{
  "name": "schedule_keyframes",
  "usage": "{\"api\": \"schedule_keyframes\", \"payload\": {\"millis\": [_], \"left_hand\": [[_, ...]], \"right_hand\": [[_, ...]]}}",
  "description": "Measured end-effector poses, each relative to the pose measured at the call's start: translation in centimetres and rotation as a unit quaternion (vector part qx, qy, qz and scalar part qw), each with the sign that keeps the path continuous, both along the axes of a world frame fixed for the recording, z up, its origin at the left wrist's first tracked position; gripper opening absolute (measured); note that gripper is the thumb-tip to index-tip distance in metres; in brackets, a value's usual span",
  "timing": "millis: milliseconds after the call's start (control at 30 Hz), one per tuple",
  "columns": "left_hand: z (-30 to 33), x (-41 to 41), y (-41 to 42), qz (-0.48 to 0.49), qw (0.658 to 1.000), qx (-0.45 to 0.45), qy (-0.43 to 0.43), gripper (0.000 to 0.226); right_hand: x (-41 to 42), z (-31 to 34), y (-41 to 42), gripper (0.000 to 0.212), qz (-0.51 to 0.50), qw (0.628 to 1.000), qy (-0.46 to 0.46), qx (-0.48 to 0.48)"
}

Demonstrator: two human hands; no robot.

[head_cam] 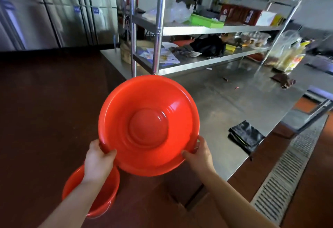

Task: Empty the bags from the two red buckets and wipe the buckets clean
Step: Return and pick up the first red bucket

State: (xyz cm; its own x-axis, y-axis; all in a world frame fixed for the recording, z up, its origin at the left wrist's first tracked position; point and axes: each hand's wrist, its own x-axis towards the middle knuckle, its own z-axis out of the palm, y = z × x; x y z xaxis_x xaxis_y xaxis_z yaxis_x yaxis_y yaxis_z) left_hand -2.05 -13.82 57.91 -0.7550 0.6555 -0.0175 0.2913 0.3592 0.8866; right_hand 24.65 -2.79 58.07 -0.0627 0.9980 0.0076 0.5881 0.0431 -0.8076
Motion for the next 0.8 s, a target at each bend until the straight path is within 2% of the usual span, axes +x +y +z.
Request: {"api": "schedule_keyframes", "payload": {"millis": [233,567,700,800], "left_hand": [[3.0,4.8,6.9,-0.016,0.999,0.045,0.01,0.049],[0.2,16.8,22.4,0.015,0.996,0.077,-0.031,0.04],[-0.3,20.6,27.0,0.019,0.994,0.092,-0.055,0.051],[-0.4,21.9,29.3,0.038,0.994,0.085,-0.064,0.056]], "right_hand": [[5.4,2.4,6.1,0.067,-0.016,0.997,0.055,0.042],[17.2,0.4,21.4,0.065,0.002,0.997,0.077,0.018],[21.1,-0.9,27.1,0.052,0.046,0.996,0.068,0.036],[24.1,-2.7,30.7,0.023,0.088,0.995,-0.005,0.053]]}}
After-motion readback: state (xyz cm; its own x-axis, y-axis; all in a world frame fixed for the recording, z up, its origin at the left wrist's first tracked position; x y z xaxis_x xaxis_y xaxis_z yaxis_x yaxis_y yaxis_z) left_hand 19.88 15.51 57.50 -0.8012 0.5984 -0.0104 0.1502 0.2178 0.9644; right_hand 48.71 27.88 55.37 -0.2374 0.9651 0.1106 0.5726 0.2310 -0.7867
